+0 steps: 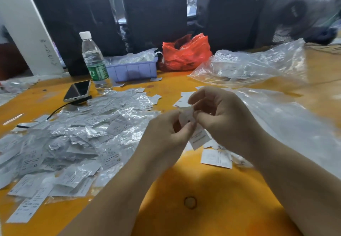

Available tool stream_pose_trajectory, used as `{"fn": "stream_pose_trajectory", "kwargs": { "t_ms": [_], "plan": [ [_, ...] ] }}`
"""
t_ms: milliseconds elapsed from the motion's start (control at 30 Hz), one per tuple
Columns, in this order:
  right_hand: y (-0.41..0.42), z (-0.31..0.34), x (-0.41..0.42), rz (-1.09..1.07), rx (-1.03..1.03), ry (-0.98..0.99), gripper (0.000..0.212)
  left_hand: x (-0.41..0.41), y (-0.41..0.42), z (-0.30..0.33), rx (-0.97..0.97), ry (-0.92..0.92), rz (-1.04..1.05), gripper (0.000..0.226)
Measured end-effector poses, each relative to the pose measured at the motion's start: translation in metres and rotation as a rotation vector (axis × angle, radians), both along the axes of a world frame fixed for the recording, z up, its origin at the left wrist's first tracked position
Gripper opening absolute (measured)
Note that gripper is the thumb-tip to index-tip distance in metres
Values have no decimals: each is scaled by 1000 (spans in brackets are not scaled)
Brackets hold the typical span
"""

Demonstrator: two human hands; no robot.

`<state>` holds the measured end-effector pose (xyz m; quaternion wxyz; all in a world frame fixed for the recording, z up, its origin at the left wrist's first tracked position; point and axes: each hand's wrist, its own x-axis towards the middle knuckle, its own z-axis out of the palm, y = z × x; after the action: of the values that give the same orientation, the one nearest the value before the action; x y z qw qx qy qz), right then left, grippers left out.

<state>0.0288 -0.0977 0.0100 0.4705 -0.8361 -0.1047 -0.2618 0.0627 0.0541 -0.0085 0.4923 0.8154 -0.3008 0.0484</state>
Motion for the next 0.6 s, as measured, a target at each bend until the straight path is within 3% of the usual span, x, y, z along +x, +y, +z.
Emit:
{"fn": "stream_pose_trajectory", "kwargs": {
  "t_ms": [133,200,267,400,600],
  "plan": [
    [-15,-3,-22,-239,-459,-96,29,-11,-14,-5,-6,-56,12,12],
    [-24,-6,-33,-394,-751,-3,28,-13,-17,-8,15,-40,24,8],
    [-31,-14,-42,-464,-905,182,26,-14,-18,-9,22,-32,46,11],
    [-34,-27,-47,-496,-942,451,24,-14,-19,-11,46,-19,42,12],
    [-28,-28,-43,-568,-975,457,36,-14,-16,-13,69,-33,16,14]
  ]
}}
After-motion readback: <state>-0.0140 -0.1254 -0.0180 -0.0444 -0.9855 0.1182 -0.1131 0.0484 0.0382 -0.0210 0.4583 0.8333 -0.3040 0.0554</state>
